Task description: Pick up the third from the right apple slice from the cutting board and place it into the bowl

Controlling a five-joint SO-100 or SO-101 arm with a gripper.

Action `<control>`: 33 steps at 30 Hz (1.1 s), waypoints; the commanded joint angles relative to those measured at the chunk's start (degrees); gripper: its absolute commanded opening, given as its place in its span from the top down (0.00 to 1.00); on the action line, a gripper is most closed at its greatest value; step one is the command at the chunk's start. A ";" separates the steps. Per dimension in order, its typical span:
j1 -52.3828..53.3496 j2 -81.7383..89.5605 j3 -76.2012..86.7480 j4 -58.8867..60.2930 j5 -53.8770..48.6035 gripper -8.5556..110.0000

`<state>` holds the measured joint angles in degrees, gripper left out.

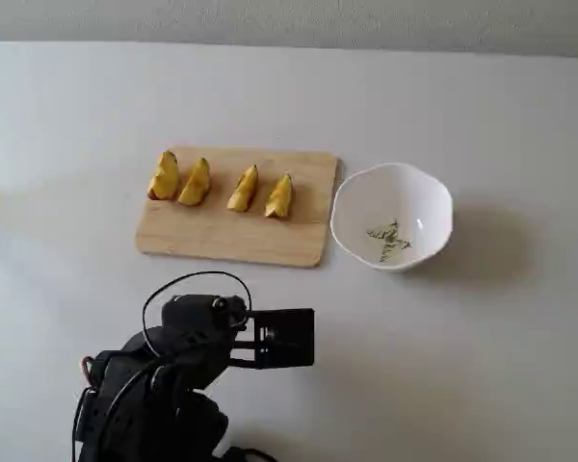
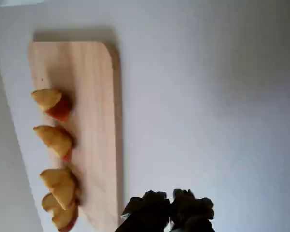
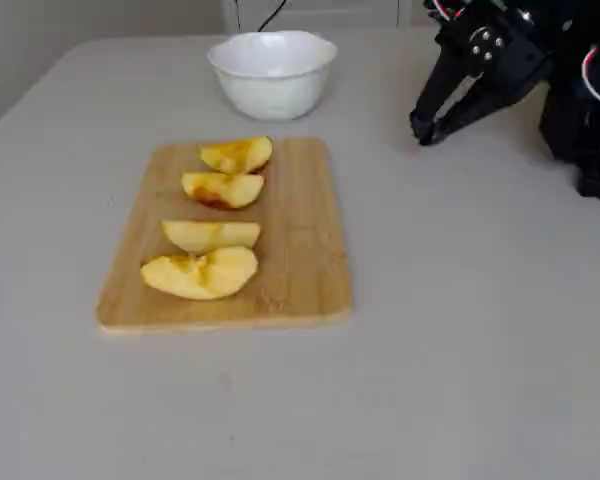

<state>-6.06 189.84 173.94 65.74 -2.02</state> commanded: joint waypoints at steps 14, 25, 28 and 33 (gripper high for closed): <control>0.53 0.62 -0.35 -1.14 -0.44 0.93; 0.53 0.62 -0.35 -1.14 -0.44 0.93; 0.53 0.62 -0.35 -1.14 -0.44 0.93; -0.35 0.62 -0.26 -1.41 -1.58 0.93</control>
<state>-6.06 189.84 173.94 65.74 -2.46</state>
